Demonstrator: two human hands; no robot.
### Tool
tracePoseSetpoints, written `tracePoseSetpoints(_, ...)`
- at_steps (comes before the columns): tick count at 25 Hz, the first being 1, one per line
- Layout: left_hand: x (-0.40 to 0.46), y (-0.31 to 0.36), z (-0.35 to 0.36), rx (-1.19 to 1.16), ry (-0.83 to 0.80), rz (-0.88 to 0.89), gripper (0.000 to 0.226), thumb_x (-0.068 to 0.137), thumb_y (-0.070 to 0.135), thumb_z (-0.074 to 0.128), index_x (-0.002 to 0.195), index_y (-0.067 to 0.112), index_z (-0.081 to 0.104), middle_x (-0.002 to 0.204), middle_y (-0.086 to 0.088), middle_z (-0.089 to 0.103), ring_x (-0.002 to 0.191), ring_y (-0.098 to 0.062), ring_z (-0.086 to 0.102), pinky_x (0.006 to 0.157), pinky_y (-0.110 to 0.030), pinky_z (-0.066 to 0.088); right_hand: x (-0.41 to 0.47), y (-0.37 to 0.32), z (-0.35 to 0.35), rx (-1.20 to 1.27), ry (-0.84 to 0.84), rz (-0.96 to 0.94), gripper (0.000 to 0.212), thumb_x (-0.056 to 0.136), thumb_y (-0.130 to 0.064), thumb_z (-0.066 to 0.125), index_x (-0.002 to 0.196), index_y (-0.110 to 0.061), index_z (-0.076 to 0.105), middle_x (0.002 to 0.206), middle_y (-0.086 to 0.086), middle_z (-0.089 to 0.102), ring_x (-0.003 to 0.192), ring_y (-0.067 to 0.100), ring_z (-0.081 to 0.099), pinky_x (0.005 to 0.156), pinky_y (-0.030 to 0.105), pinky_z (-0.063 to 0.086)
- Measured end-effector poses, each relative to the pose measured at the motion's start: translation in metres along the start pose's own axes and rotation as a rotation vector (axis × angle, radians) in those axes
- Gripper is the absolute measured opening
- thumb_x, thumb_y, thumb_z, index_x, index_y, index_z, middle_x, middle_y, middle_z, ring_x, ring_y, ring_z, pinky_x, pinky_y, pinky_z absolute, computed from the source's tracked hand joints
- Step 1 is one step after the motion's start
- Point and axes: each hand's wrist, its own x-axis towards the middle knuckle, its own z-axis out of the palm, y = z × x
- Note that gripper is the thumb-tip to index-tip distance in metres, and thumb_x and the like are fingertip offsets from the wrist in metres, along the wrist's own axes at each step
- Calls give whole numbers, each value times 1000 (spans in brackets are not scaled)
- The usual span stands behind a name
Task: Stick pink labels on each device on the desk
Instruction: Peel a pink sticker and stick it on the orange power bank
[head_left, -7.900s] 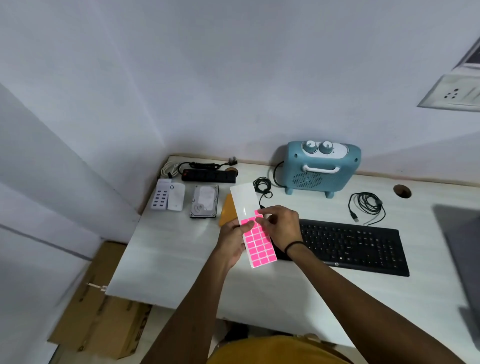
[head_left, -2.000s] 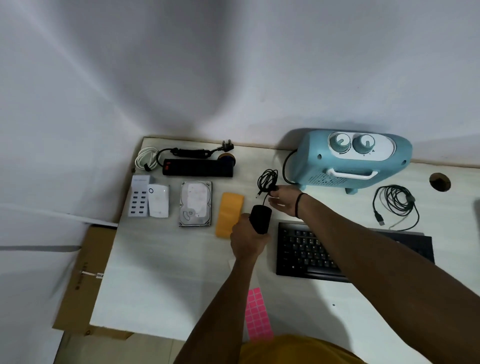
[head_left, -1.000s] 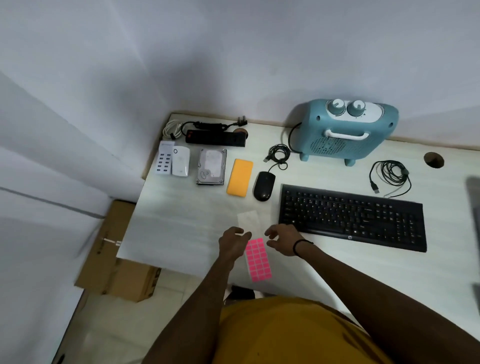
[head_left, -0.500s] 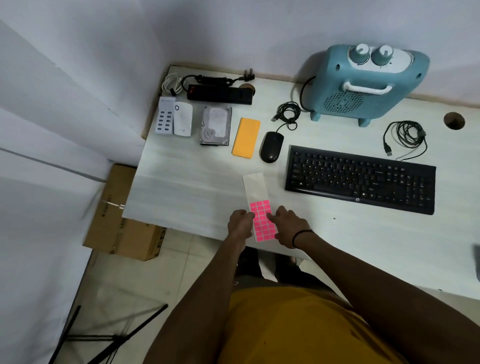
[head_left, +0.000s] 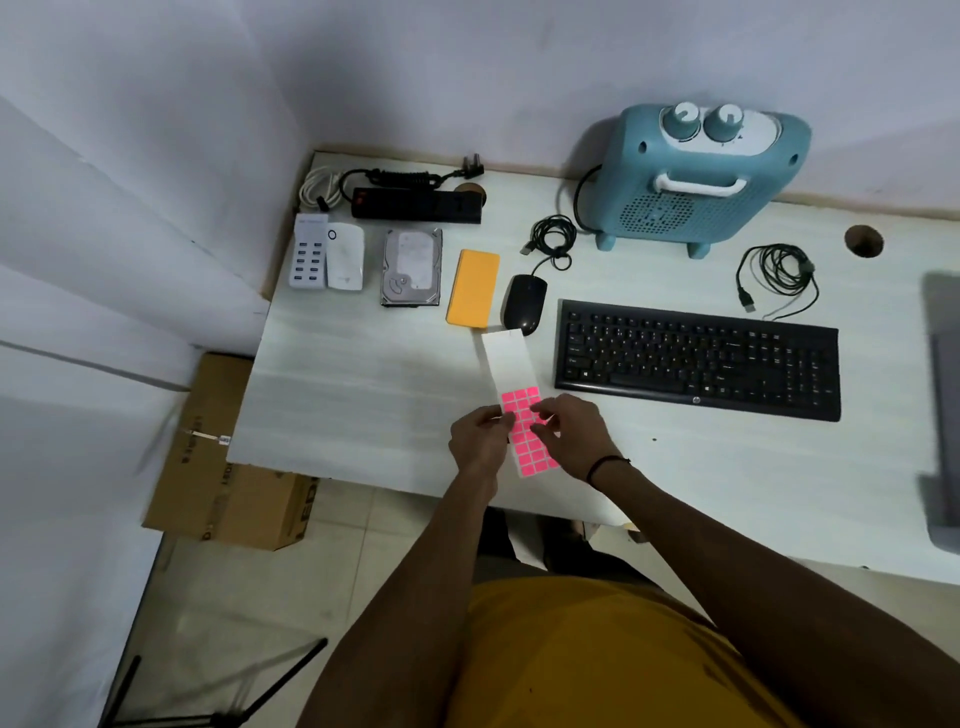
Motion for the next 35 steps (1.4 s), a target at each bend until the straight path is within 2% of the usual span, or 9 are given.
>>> tracePoseSetpoints(3,-9,19,3,-173,-115,27,13,84,17,82,96,19,77,98,-5,79,94,-27,75,81,-40,62,1,-13,-27,169,262,-37,21,88,-14,73,108,-8,75,94,8,76,81,19,71,82,31,60)
tracePoseSetpoints(11,-29,93,4,-305,-385,265,22,96,9,67,115,16,74,107,-1,78,90,-10,73,79,-28,59,31,-48,-87,248,469,-144,12,85,-15,75,96,-13,80,87,3,76,69,9,67,73,14,54)
tracePoseSetpoints(16,-26,149,7,-303,-382,449,25,94,6,69,119,9,72,111,-10,77,100,-24,72,92,-45,57,55,-76,-133,353,592,-219,15,82,-12,78,97,-10,80,90,5,76,73,7,68,75,11,55)
tracePoseSetpoints(19,-30,176,9,-218,-337,603,25,95,5,68,118,13,73,105,-7,78,96,-20,75,87,-38,60,65,-81,-159,342,642,-264,15,80,-14,80,95,-10,80,88,5,76,74,11,70,75,20,58)
tracePoseSetpoints(23,-32,192,5,-19,-255,800,28,94,7,68,101,34,73,92,7,78,87,-9,75,82,-27,59,68,-83,-170,296,682,-256,15,77,-17,83,91,-12,81,80,3,75,68,10,67,69,2,46)
tracePoseSetpoints(26,-32,195,2,74,-222,876,25,94,7,66,106,29,73,92,6,76,84,-10,74,80,-27,60,66,-86,-171,296,675,-242,14,78,-19,83,91,-13,80,79,2,76,70,12,68,69,10,51)
tracePoseSetpoints(30,-25,190,-2,107,-219,857,23,92,12,69,113,20,74,96,0,77,89,-14,74,84,-31,60,63,-87,-166,215,664,-295,7,84,-15,74,87,-16,81,78,2,75,69,13,69,69,28,57)
tracePoseSetpoints(33,-23,181,-2,12,-232,732,22,90,12,72,109,23,75,98,-1,78,93,-17,74,85,-33,60,65,-85,-164,286,624,-221,8,84,-19,73,82,-17,80,75,-2,76,69,10,69,70,22,55)
tracePoseSetpoints(35,-22,173,-2,-127,-254,563,20,90,8,71,104,22,75,100,-3,79,90,-20,75,77,-34,58,73,-81,-156,530,548,-26,10,82,-24,74,81,-17,80,73,-4,76,70,9,71,73,20,56)
